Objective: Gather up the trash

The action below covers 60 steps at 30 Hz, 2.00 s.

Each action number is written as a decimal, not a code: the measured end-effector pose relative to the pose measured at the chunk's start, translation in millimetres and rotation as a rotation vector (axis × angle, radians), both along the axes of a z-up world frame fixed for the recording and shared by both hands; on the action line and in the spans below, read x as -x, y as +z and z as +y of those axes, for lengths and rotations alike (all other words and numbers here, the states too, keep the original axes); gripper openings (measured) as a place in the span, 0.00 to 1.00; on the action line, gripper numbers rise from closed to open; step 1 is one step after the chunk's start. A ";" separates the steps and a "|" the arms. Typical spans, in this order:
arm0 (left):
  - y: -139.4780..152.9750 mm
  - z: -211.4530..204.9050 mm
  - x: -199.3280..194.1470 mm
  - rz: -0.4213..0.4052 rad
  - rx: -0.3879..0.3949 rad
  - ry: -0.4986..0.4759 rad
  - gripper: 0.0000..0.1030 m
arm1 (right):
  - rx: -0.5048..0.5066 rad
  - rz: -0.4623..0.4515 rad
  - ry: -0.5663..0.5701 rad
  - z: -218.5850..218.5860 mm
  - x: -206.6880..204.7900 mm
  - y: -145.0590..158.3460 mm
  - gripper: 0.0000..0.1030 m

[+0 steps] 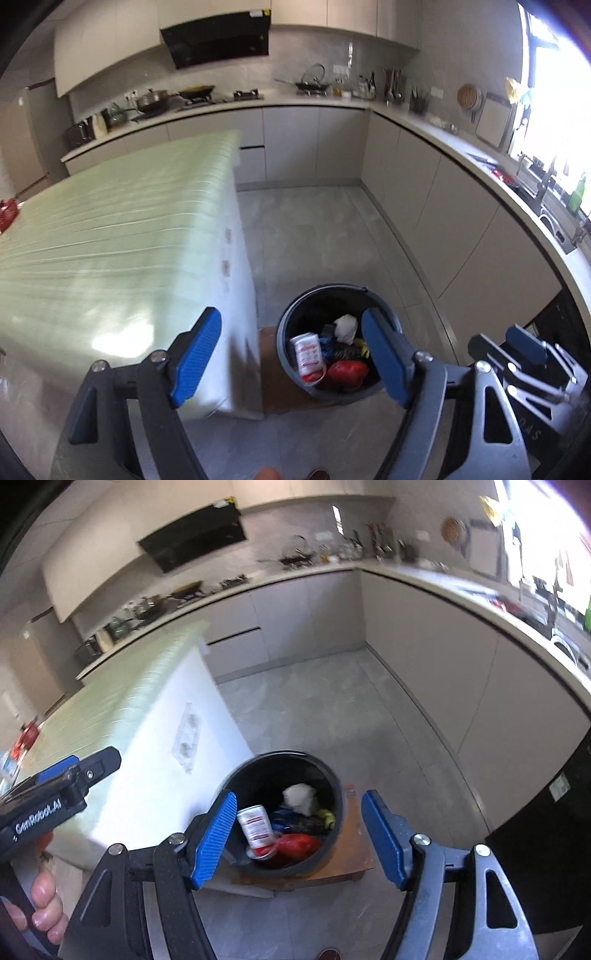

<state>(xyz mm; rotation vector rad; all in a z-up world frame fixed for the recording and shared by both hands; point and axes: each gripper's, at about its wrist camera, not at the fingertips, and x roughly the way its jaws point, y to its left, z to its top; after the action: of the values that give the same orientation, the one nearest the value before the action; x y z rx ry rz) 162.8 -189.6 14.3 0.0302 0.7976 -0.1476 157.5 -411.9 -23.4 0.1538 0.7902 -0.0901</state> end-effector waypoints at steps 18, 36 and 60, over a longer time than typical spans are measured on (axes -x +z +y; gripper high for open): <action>65.4 176.3 225.6 -0.150 -0.032 0.114 0.96 | 0.167 -0.178 0.050 233.3 242.0 101.9 0.83; 68.4 161.6 266.6 -0.171 0.014 0.176 0.96 | 0.179 -0.189 0.013 209.1 282.9 122.7 0.84; 69.5 147.3 271.4 -0.174 -0.005 0.193 0.96 | 0.142 -0.195 0.024 189.1 280.9 123.4 0.84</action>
<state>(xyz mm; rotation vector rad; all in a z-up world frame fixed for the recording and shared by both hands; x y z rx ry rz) -108.6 -42.3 83.8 -0.0292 0.6230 0.0396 -123.3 -222.8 100.0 0.0181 0.5883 -0.1062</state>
